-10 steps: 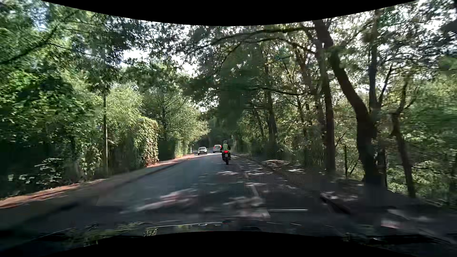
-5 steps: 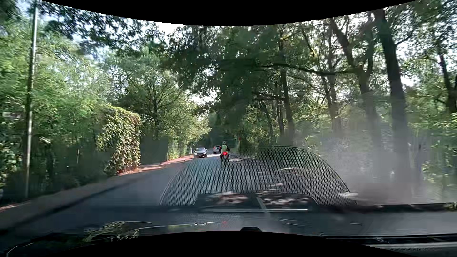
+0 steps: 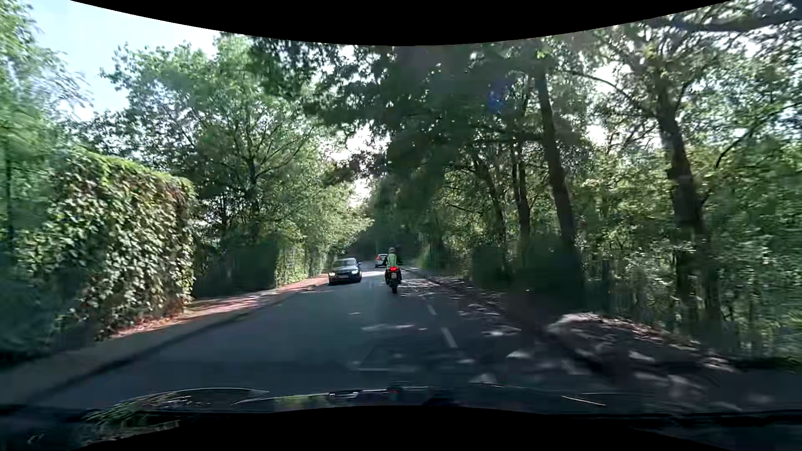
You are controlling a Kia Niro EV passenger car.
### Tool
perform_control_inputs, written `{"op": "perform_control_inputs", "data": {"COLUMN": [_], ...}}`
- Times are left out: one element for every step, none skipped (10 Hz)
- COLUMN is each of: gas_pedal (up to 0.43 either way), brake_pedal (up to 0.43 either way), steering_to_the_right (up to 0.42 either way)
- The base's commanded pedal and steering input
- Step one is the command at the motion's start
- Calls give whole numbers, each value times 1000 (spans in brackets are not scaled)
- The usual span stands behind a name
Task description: Follow the waypoints while adhering to traffic rules and regulations
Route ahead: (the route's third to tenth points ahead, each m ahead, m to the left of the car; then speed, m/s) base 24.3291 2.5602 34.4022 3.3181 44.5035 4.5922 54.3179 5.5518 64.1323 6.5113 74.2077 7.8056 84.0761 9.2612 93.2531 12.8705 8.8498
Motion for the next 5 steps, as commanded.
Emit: {"op": "perform_control_inputs", "data": {"gas_pedal": [59, 59, 59, 59, 59], "brake_pedal": [0, 0, 0, 0, 0], "steering_to_the_right": [-22, -23, -23, -23, -24]}}
